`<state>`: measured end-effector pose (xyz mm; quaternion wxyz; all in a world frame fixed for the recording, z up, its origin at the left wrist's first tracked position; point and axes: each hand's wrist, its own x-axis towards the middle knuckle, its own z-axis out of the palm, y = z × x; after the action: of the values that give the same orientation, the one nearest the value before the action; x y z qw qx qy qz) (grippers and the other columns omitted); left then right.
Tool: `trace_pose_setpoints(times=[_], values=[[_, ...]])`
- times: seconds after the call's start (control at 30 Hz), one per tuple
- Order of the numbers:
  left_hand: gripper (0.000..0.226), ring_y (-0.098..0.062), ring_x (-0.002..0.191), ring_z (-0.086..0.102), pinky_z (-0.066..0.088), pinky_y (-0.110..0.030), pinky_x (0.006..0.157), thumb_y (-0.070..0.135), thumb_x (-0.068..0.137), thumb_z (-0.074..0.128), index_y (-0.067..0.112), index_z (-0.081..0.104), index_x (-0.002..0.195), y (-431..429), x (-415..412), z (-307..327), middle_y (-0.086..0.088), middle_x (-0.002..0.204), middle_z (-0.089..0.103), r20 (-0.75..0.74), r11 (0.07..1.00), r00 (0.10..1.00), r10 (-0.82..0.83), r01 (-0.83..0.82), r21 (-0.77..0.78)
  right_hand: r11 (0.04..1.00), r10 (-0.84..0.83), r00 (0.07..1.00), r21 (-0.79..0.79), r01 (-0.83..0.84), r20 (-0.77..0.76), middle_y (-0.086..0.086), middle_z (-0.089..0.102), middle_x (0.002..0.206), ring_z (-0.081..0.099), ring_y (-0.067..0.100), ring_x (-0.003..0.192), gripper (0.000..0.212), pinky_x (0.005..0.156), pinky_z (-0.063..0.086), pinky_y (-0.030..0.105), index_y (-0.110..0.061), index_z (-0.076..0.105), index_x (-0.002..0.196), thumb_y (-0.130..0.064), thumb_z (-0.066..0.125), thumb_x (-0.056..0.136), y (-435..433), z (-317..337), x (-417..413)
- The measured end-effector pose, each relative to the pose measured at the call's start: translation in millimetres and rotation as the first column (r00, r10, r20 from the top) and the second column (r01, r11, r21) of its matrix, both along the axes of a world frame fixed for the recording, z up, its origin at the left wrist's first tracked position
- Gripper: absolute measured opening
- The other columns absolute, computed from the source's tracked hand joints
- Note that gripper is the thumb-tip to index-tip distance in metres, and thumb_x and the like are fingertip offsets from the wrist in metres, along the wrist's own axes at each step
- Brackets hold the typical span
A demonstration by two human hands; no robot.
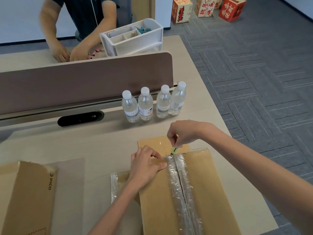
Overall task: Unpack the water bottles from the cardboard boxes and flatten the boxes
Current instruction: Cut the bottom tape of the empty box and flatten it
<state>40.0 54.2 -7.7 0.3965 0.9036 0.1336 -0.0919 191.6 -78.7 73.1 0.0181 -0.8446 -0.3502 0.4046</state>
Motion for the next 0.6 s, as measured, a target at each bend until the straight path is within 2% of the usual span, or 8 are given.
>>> trace_pose_setpoints(times=[0.13,0.23,0.3,0.33,0.4,0.47,0.53,0.6], values=[[0.026,-0.004,0.1,0.041,0.023,-0.026,0.087,0.044,0.075,0.079,0.038,0.055,0.084,0.2,-0.6,2.4,0.019,0.101,0.053,-0.005,1.0,1.0,-0.02,0.02,0.01,0.998,0.056,0.989,-0.01,-0.055,0.135,-0.001,0.072,0.085,0.057,0.015,0.072,0.021,0.068,0.049,0.03,-0.013,0.072,0.083,-0.002,0.055,0.076,5.2,6.2,-11.8],[0.025,-0.004,0.102,0.041,0.023,-0.027,0.088,0.044,0.076,0.078,0.035,0.058,0.088,0.2,-1.2,3.3,0.019,0.101,0.052,-0.015,1.0,1.0,-0.019,0.019,0.008,1.0,0.023,0.993,0.005,-0.024,0.118,-0.004,0.07,0.082,0.059,0.015,0.074,0.018,0.069,0.049,0.03,-0.013,0.07,0.083,-0.004,0.055,0.078,-1.5,8.0,-15.1],[0.026,-0.004,0.102,0.042,0.023,-0.026,0.089,0.045,0.074,0.08,0.036,0.058,0.087,1.1,-0.9,4.2,0.018,0.1,0.052,0.0,1.0,1.0,-0.008,0.008,0.008,0.994,-0.079,0.995,0.082,0.074,0.063,-0.007,0.069,0.076,0.061,0.012,0.076,0.011,0.072,0.049,0.031,-0.017,0.067,0.076,-0.009,0.062,0.079,-18.4,3.7,-12.5],[0.027,-0.004,0.1,0.043,0.023,-0.026,0.089,0.045,0.073,0.08,0.037,0.058,0.086,0.2,-1.9,4.2,0.018,0.098,0.053,0.023,1.0,1.0,-0.003,0.003,0.016,0.969,-0.181,0.983,0.177,0.173,0.029,-0.007,0.07,0.075,0.061,0.011,0.076,0.012,0.074,0.049,0.033,-0.02,0.066,0.072,-0.01,0.065,0.078,-29.9,-0.6,-12.6],[0.027,-0.002,0.094,0.044,0.024,-0.024,0.088,0.044,0.073,0.08,0.037,0.058,0.086,-4.1,-6.0,2.4,0.019,0.093,0.052,0.106,0.999,0.994,0.006,-0.011,0.04,0.807,-0.449,0.893,0.418,0.416,-0.022,-0.006,0.07,0.07,0.061,0.01,0.075,0.016,0.074,0.048,0.036,-0.023,0.064,0.071,-0.011,0.069,0.078,-50.9,-15.0,-19.5],[0.024,-0.001,0.091,0.041,0.024,-0.022,0.089,0.04,0.077,0.077,0.035,0.061,0.094,-10.9,-14.0,-0.7,0.022,0.091,0.047,0.202,0.993,0.979,-0.02,-0.004,0.116,0.561,-0.697,0.717,0.601,0.57,-0.03,-0.006,0.068,0.066,0.061,0.014,0.073,0.012,0.07,0.045,0.036,-0.023,0.063,0.079,-0.012,0.068,0.083,-61.3,-37.2,-40.3],[0.021,-0.005,0.091,0.039,0.025,-0.022,0.088,0.037,0.081,0.073,0.03,0.062,0.098,-15.9,-21.0,-4.9,0.021,0.092,0.045,0.303,0.963,0.948,-0.101,0.016,0.271,0.369,-0.819,0.57,0.701,0.611,-0.066,-0.004,0.065,0.066,0.06,0.02,0.066,0.006,0.061,0.045,0.037,-0.021,0.061,0.088,-0.016,0.065,0.09,-56.8,-59.7,-68.7],[0.014,-0.011,0.091,0.043,0.03,-0.026,0.086,0.034,0.086,0.067,0.024,0.061,0.095,-20.1,-24.3,-8.0,0.013,0.093,0.049,0.38,0.93,0.911,-0.16,0.01,0.366,0.299,-0.859,0.51,0.767,0.568,-0.042,-0.004,0.061,0.066,0.055,0.017,0.056,0.002,0.054,0.041,0.037,-0.019,0.059,0.093,-0.019,0.061,0.093,-48.0,-78.0,-92.3]])
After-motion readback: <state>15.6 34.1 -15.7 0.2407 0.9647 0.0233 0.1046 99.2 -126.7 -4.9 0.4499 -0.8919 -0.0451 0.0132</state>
